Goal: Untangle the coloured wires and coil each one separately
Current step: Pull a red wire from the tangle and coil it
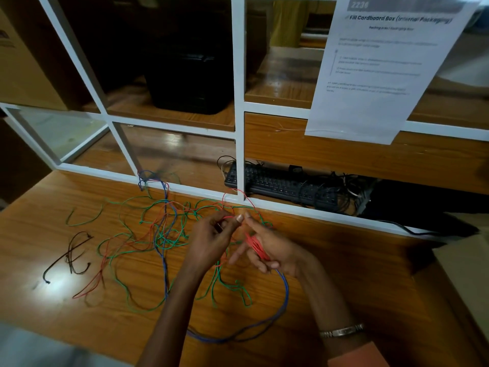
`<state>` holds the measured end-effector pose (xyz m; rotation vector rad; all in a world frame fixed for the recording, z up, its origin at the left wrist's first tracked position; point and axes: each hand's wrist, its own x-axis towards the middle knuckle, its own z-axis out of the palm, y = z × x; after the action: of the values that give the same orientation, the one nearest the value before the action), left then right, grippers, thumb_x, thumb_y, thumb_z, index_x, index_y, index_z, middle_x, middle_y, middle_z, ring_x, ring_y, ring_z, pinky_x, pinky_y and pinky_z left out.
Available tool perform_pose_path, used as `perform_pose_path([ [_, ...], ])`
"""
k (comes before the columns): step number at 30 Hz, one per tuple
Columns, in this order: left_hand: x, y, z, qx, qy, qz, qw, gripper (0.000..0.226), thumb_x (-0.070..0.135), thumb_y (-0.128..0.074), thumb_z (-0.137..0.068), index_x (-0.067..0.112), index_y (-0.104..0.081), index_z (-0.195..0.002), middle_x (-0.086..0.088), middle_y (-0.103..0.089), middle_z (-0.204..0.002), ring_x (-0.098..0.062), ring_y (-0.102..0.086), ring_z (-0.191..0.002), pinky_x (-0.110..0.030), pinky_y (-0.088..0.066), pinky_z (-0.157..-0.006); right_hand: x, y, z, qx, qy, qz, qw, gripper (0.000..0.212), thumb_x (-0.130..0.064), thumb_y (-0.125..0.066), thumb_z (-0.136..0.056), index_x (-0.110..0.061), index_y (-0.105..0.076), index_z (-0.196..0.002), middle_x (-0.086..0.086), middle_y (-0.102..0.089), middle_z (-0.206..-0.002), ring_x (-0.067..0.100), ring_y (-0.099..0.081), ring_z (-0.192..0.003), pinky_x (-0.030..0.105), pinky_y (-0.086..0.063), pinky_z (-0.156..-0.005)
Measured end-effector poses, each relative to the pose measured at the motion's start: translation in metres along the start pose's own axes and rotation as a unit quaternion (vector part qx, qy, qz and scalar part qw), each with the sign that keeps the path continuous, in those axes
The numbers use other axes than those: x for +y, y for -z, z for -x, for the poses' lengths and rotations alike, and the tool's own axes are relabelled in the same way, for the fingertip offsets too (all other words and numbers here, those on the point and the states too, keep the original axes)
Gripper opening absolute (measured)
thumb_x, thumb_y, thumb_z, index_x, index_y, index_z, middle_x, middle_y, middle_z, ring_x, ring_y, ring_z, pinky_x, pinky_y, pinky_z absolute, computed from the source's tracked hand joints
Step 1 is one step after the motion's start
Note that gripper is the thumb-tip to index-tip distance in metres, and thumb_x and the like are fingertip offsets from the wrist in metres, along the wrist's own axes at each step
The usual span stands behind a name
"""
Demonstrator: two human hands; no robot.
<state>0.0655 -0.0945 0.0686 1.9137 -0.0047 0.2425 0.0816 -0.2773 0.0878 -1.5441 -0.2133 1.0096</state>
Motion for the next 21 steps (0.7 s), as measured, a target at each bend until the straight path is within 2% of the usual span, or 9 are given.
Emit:
perform_pose_path([
  [1, -0.001, 0.002, 0.000, 0.007, 0.005, 0.003, 1.000, 0.030, 0.052, -0.074, -0.091, 0.026, -0.072, -0.078, 0.011, -0.050, -0.057, -0.009, -0.048, -0.054, -0.036, -0.039, -0.054, -0.002, 0.000, 0.001, -0.037, 0.006, -0.019, 0.999, 0.110, -0.083, -0.017, -0.094, 0.012, -0.073, -0.098, 0.007, -0.045, -0.041, 0.010, -0.025, -0.027, 0.027, -0.017, -0.038],
  [3, -0.001, 0.006, 0.001, 0.020, 0.006, 0.026, 0.999, 0.022, 0.045, -0.079, -0.091, 0.023, -0.079, -0.087, 0.012, -0.055, -0.059, -0.007, -0.049, -0.056, -0.029, -0.038, -0.056, -0.004, 0.003, 0.003, -0.118, 0.039, -0.105, 0.987, 0.106, -0.080, -0.022, -0.097, 0.014, -0.071, -0.090, 0.003, -0.038, -0.035, 0.012, -0.020, -0.025, 0.028, -0.016, -0.036],
  [5, -0.001, 0.008, 0.001, 0.036, 0.007, 0.049, 0.998, 0.019, 0.040, -0.077, -0.093, 0.022, -0.083, -0.095, 0.005, -0.065, -0.065, -0.009, -0.053, -0.062, -0.034, -0.041, -0.059, -0.004, 0.006, 0.004, -0.184, 0.094, -0.218, 0.954, 0.095, -0.072, -0.031, -0.101, 0.013, -0.069, -0.082, 0.002, -0.036, -0.032, 0.018, -0.014, -0.025, 0.026, -0.018, -0.035],
  [7, 0.000, 0.009, 0.002, 0.014, 0.003, 0.069, 0.998, 0.017, 0.035, -0.077, -0.095, 0.020, -0.085, -0.097, -0.007, -0.057, -0.063, -0.015, -0.048, -0.065, -0.037, -0.039, -0.062, -0.005, 0.008, 0.005, -0.226, 0.157, -0.317, 0.908, 0.085, -0.064, -0.038, -0.103, 0.013, -0.068, -0.080, 0.004, -0.032, -0.030, 0.020, -0.014, -0.026, 0.025, -0.016, -0.036],
  [10, 0.010, 0.002, 0.009, -0.078, 0.001, 0.095, 0.992, 0.036, 0.029, -0.070, -0.100, -0.003, -0.077, -0.087, -0.023, -0.039, -0.063, -0.016, -0.039, -0.062, -0.032, -0.031, -0.060, -0.010, 0.013, 0.011, -0.279, 0.246, -0.413, 0.831, 0.084, -0.056, -0.033, -0.107, 0.019, -0.067, -0.092, 0.004, -0.022, -0.031, 0.016, -0.018, -0.027, 0.025, -0.024, -0.040],
  [12, 0.015, -0.006, 0.014, -0.114, 0.016, 0.111, 0.987, 0.041, 0.034, -0.064, -0.104, 0.008, -0.074, -0.075, -0.014, -0.033, -0.060, -0.017, -0.033, -0.058, -0.033, -0.025, -0.056, -0.012, 0.020, 0.014, -0.285, 0.285, -0.454, 0.795, 0.085, -0.055, -0.025, -0.108, 0.020, -0.065, -0.105, 0.004, -0.022, -0.033, 0.014, -0.020, -0.030, 0.027, -0.033, -0.044],
  [15, 0.015, -0.016, 0.018, -0.132, 0.035, 0.104, 0.985, 0.044, 0.043, -0.059, -0.106, 0.013, -0.075, -0.078, -0.011, -0.034, -0.058, -0.020, -0.032, -0.056, -0.034, -0.025, -0.055, -0.015, 0.032, 0.020, -0.197, 0.340, -0.508, 0.766, 0.080, -0.054, -0.021, -0.111, 0.015, -0.059, -0.129, 0.002, -0.041, -0.042, 0.012, -0.030, -0.037, 0.027, -0.031, -0.050],
  [18, 0.016, -0.017, 0.021, -0.145, 0.014, 0.088, 0.985, 0.041, 0.045, -0.061, -0.104, 0.014, -0.075, -0.082, -0.027, -0.034, -0.060, -0.020, -0.031, -0.054, -0.033, -0.024, -0.053, -0.018, 0.041, 0.027, -0.041, 0.404, -0.554, 0.727, 0.076, -0.053, -0.029, -0.110, 0.011, -0.043, -0.147, 0.003, -0.069, -0.081, 0.011, -0.044, -0.047, 0.025, -0.038, -0.059],
  [21, 0.022, -0.016, 0.022, -0.175, -0.002, 0.090, 0.980, 0.040, 0.040, -0.066, -0.103, 0.011, -0.074, -0.077, -0.030, -0.043, -0.061, -0.018, -0.038, -0.053, -0.027, -0.030, -0.052, -0.024, 0.041, 0.030, 0.134, 0.389, -0.480, 0.775, 0.082, -0.061, -0.032, -0.106, 0.008, -0.034, -0.151, 0.016, -0.067, -0.130, 0.015, -0.049, -0.062, 0.029, -0.043, -0.067],
])
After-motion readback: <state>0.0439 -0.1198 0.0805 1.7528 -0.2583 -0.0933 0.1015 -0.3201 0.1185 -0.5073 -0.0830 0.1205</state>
